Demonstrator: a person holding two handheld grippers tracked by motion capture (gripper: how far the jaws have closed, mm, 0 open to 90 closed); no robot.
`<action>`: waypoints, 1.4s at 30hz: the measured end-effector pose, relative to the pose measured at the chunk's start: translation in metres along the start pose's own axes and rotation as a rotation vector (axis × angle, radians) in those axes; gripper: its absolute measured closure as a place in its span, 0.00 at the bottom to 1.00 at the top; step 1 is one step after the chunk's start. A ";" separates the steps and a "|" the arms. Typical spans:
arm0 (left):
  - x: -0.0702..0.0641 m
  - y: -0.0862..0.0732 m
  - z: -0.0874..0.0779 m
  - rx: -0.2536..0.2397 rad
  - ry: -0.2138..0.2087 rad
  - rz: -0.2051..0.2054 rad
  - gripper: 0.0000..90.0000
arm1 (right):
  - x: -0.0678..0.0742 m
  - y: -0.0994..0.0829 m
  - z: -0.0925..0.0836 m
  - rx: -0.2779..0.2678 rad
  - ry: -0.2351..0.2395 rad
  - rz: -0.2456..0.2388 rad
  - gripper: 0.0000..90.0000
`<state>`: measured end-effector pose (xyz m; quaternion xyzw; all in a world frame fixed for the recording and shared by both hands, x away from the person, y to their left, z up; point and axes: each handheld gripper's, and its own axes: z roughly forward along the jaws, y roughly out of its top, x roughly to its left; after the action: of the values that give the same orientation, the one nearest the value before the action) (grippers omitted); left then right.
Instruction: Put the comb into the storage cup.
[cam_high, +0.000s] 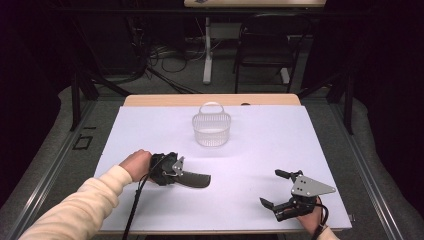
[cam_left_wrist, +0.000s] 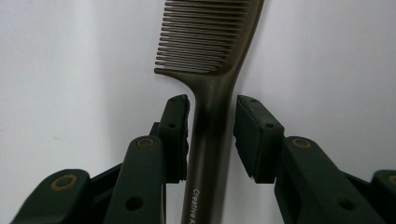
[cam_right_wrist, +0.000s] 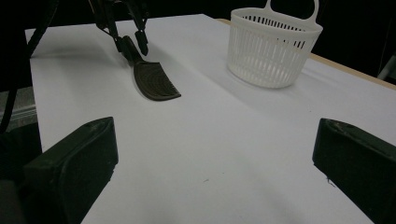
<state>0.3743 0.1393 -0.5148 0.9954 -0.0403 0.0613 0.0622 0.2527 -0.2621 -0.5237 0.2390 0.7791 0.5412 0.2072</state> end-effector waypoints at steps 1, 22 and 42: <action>0.000 0.001 0.002 0.014 0.002 0.004 0.74 | 0.000 0.000 0.000 0.000 0.000 -0.001 0.00; 0.006 0.003 0.010 0.052 -0.048 0.029 0.80 | 0.000 0.000 0.000 0.004 -0.001 -0.003 0.00; 0.002 -0.006 -0.012 -0.050 -0.021 -0.020 0.80 | 0.000 -0.001 0.001 0.014 -0.007 -0.003 0.00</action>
<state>0.3757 0.1465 -0.5038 0.9944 -0.0327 0.0494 0.0870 0.2530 -0.2615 -0.5244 0.2411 0.7827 0.5343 0.2092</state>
